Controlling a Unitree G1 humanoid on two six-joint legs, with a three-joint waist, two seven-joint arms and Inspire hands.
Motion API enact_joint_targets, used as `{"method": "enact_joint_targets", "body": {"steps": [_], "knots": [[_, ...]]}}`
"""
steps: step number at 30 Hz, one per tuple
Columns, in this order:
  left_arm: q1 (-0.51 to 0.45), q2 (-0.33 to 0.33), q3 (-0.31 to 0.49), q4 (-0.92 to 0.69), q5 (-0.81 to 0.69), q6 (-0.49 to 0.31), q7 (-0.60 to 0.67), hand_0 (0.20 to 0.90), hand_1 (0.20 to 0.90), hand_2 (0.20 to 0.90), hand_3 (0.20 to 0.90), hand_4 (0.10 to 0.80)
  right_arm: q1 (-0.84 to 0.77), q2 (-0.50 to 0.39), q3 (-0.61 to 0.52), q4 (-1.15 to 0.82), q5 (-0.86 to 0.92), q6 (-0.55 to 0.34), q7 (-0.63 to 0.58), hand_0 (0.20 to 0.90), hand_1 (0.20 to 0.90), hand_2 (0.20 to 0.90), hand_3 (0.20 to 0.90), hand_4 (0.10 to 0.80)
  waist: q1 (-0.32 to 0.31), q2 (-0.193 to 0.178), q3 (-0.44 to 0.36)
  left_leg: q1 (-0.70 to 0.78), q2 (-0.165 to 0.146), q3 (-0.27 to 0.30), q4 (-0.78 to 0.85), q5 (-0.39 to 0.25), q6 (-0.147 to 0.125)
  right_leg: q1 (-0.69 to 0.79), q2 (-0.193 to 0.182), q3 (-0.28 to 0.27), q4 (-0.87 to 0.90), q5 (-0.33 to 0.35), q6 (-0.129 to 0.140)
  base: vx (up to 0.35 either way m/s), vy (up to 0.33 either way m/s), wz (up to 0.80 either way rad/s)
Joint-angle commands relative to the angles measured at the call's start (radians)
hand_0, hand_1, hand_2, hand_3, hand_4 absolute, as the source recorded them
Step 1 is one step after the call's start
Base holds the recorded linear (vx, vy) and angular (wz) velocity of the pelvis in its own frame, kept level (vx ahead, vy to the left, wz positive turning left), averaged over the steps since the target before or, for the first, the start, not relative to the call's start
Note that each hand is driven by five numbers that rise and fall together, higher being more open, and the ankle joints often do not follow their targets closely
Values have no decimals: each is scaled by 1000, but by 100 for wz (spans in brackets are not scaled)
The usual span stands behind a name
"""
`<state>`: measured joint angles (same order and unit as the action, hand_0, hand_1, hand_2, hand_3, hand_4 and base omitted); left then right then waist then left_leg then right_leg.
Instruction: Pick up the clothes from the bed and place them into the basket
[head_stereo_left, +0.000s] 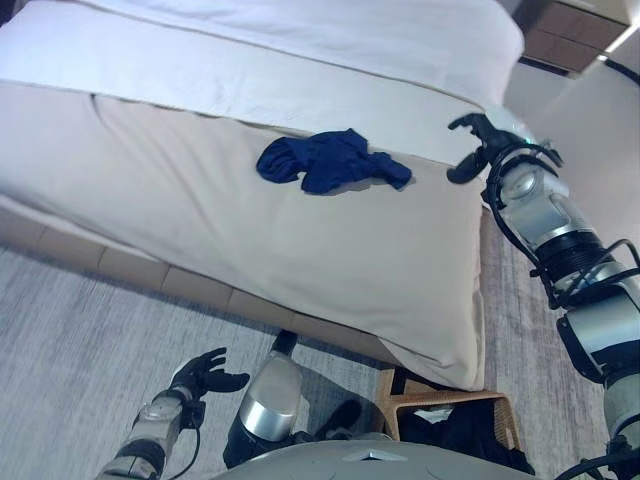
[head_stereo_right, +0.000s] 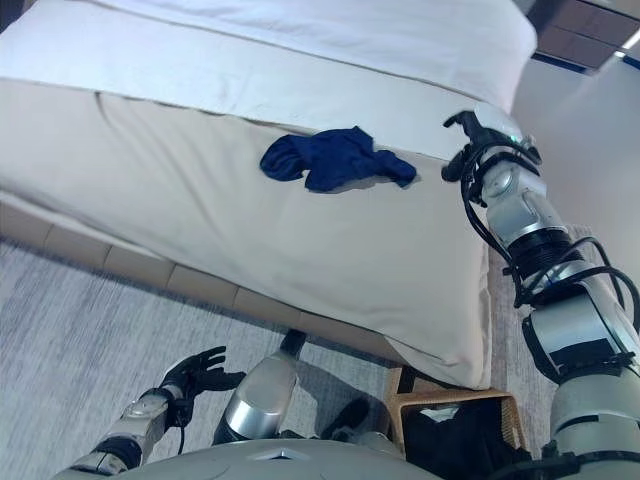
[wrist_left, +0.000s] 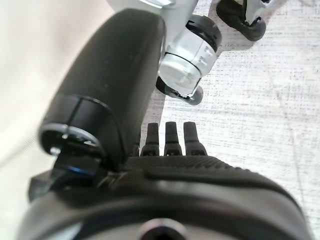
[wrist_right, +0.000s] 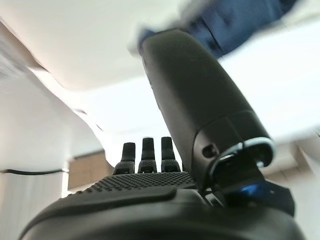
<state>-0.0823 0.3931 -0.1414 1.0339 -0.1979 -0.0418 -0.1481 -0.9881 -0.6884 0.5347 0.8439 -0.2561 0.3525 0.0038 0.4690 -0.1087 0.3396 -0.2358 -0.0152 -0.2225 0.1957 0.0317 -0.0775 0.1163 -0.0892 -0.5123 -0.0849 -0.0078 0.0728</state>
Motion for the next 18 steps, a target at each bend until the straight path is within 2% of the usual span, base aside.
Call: {"method": "enact_joint_targets", "body": {"steps": [1, 8, 13, 18], "knots": [[0, 116, -50, -29, -55, -15, -3, 900, 900, 900, 900, 800, -255, -17, 55, -2, -17, 22, -158, 900, 900, 900, 900, 800, 79, -30, 77, -62, -37, 2, -16, -74, 58, -24, -52, -25, 201, -75, 3, -175, 61, 28], [-6, 111, -14, -63, -131, -57, -7, 900, 900, 900, 900, 800, -368, -23, 63, 186, -33, 87, -226, 900, 900, 900, 900, 800, 146, 4, 180, -184, -54, 9, 38, -65, 74, -118, -107, -115, 309, -62, 4, -40, 117, 28], [35, 99, 0, -91, -194, -107, -36, 900, 900, 900, 900, 800, -405, -22, 79, 242, -57, 116, -274, 900, 900, 900, 900, 800, 156, 34, 180, -318, -62, -3, 62, -32, 83, -284, -149, -152, 431, -65, 18, -37, 149, 28], [60, 88, -7, -94, -247, -134, -80, 900, 900, 900, 900, 800, -447, -7, 86, 281, 9, 125, -413, 900, 900, 900, 900, 800, 156, 64, 180, -423, -68, -1, 100, -25, 90, -418, -176, -169, 530, -84, 23, -39, 119, 12]]}}
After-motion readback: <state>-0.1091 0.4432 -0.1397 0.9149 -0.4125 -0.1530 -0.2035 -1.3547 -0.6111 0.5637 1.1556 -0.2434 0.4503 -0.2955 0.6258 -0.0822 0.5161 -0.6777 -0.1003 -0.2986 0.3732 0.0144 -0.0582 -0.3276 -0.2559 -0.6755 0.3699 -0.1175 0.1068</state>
